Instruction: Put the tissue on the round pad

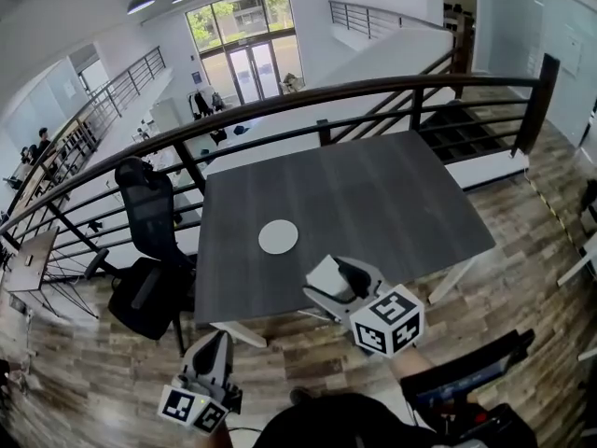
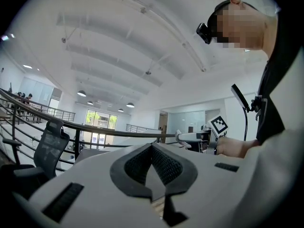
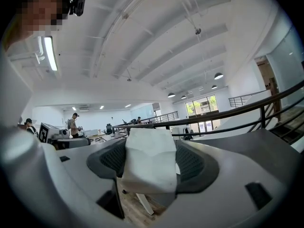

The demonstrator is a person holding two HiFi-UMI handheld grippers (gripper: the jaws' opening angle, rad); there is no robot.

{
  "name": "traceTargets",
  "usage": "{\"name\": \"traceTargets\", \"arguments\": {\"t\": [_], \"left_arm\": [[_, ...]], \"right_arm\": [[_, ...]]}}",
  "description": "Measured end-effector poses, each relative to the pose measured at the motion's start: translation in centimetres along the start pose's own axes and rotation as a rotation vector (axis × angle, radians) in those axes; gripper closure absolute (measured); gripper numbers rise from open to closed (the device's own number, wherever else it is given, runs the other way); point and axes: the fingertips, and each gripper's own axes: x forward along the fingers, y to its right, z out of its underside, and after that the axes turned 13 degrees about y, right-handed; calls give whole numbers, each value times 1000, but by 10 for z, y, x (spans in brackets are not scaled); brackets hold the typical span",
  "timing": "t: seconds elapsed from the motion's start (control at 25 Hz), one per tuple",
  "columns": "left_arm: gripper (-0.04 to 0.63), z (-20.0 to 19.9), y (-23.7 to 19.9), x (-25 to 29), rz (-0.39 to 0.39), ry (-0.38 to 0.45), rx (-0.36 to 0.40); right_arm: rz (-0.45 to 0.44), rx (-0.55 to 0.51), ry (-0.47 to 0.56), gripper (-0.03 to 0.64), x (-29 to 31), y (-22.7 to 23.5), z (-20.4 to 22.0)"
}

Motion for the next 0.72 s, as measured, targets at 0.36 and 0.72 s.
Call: {"name": "traceTargets", "arguments": {"t": [0.36,0.72], "left_arm": [[592,-3,-43,12,58,-2,-39],[592,1,-97,0,112,17,-55]], "right_arm": [[40,-28,-10,287,41,-9,-1],[102,-36,-3,288,68,-37,14]]}}
